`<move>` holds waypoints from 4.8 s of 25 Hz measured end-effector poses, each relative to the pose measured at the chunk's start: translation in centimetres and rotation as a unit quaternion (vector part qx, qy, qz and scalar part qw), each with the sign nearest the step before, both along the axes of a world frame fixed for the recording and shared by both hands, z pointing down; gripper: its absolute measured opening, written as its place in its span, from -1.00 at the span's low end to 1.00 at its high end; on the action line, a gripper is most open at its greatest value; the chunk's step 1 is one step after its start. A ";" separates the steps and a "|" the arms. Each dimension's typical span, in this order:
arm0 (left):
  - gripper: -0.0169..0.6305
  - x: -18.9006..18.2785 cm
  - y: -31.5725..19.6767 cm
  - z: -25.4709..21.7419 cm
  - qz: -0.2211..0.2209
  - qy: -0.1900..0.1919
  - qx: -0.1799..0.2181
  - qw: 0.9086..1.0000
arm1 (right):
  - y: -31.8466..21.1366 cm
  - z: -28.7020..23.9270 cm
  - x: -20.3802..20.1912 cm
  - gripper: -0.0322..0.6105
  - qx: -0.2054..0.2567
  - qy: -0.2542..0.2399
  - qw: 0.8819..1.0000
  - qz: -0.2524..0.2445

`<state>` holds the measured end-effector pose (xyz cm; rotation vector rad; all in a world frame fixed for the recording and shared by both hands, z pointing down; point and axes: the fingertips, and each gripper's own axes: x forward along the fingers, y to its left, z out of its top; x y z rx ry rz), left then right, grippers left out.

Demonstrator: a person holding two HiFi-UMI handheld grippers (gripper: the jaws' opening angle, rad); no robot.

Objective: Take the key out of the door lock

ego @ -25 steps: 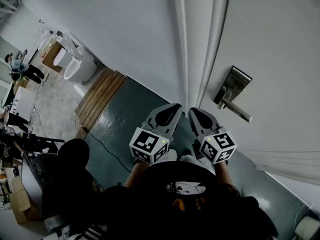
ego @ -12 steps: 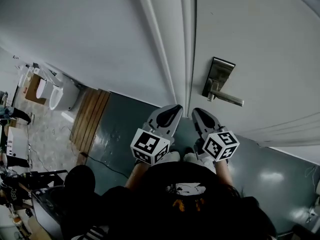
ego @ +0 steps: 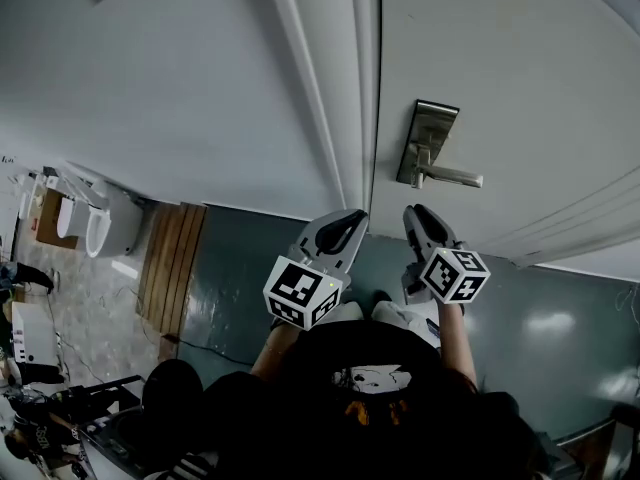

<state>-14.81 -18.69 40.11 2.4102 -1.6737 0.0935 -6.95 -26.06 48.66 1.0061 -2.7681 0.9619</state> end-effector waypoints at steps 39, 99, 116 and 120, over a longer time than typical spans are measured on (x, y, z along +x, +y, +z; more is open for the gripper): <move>-0.89 -2.6 2.6 0.4 0.058 0.003 0.004 0.998 | -8.8 2.9 -1.1 -0.70 -0.121 -0.161 0.960 0.194; -0.89 -0.2 7.2 5.4 0.105 0.030 -0.047 0.993 | 10.8 3.0 4.2 -0.84 -0.155 -0.142 0.967 0.147; -0.89 5.8 15.8 4.6 0.059 0.031 -0.043 0.997 | 19.7 -0.3 9.1 -0.84 -0.107 -0.114 0.985 0.070; -0.89 7.7 19.0 4.2 0.051 0.026 -0.036 0.998 | 22.8 -1.2 10.6 -0.84 -0.097 -0.121 0.987 0.051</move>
